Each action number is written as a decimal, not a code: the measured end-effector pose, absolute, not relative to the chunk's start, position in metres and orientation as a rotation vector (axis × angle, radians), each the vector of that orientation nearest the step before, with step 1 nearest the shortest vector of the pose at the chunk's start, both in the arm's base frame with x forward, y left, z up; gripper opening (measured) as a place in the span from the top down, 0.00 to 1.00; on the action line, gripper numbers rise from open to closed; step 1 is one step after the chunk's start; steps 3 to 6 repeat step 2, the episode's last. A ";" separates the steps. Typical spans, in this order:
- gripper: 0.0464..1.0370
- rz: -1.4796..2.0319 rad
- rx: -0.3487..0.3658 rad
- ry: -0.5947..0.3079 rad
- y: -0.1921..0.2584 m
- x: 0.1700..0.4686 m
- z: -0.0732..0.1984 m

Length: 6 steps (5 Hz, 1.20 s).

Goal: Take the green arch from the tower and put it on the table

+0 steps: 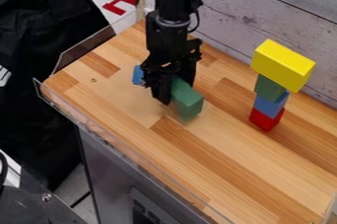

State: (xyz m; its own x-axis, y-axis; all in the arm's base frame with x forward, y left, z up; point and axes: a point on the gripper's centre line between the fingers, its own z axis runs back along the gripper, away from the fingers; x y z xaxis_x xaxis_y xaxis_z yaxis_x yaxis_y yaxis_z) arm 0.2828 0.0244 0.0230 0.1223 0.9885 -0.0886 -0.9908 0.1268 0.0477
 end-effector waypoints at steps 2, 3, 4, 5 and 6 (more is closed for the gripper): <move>0.19 1.470 0.010 0.105 0.024 0.281 0.021; 0.19 1.470 0.010 0.105 0.024 0.281 0.021; 0.19 1.470 0.010 0.105 0.024 0.281 0.021; 0.19 1.470 0.010 0.105 0.024 0.281 0.021; 0.19 1.470 0.010 0.105 0.024 0.281 0.021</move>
